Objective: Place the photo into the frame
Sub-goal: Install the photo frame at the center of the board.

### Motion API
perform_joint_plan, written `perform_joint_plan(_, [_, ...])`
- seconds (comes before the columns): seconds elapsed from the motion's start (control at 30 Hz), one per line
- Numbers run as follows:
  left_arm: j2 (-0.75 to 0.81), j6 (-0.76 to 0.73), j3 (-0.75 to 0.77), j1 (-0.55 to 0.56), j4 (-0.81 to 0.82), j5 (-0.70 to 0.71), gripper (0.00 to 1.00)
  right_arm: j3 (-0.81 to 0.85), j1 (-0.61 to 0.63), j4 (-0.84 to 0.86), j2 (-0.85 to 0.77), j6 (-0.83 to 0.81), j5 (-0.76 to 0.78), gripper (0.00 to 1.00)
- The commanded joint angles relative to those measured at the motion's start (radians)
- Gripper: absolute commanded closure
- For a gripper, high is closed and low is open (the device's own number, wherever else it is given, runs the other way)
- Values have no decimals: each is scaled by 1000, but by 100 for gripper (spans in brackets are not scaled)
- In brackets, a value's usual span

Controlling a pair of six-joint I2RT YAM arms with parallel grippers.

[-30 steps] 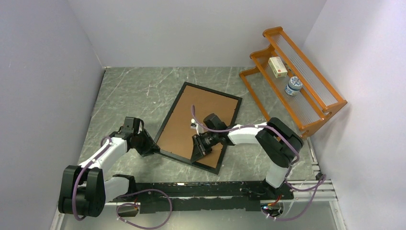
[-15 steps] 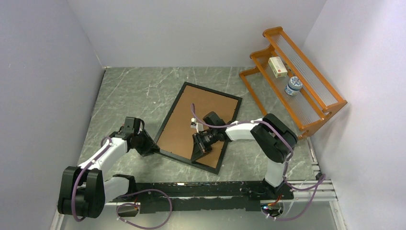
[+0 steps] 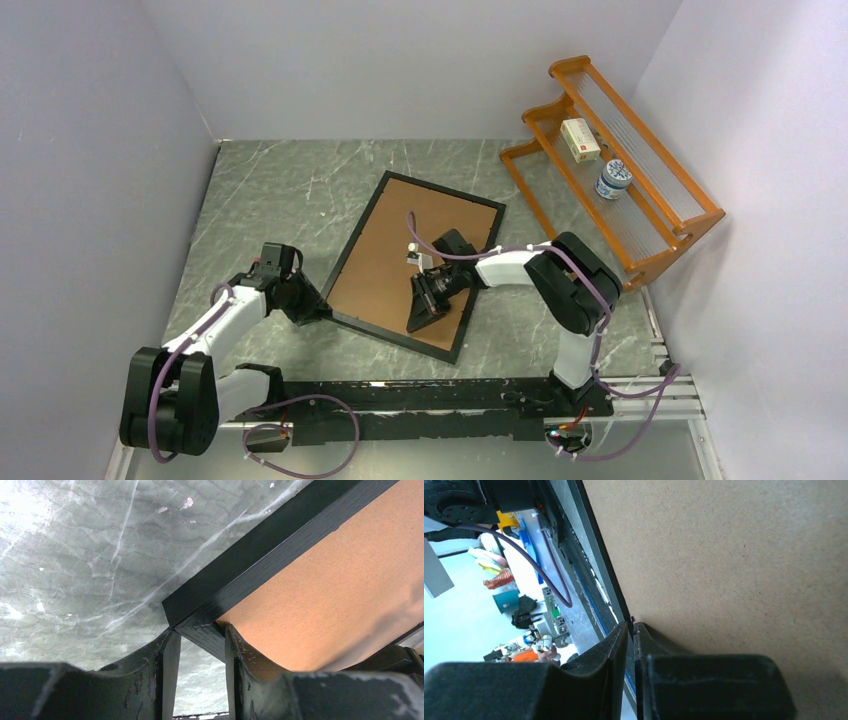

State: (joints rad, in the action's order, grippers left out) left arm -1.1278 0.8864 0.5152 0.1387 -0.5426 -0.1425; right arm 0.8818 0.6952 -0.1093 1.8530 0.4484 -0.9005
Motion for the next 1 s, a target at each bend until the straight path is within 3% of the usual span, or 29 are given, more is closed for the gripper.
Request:
perform_joint_plan(0.0, [3, -70, 23, -8, -57, 141, 69, -29, -17, -21, 33, -70, 272, 83])
perform_joint_plan(0.33, [40, -88, 27, -8, -45, 115, 69, -78, -7, 104, -148, 34, 229, 71])
perform_joint_plan(0.63, [41, -93, 24, -8, -42, 104, 69, -65, 79, 224, -96, 106, 103, 86])
perform_joint_plan(0.97, [39, -94, 19, -8, -35, 98, 69, -40, 110, 252, -24, 139, 120, 88])
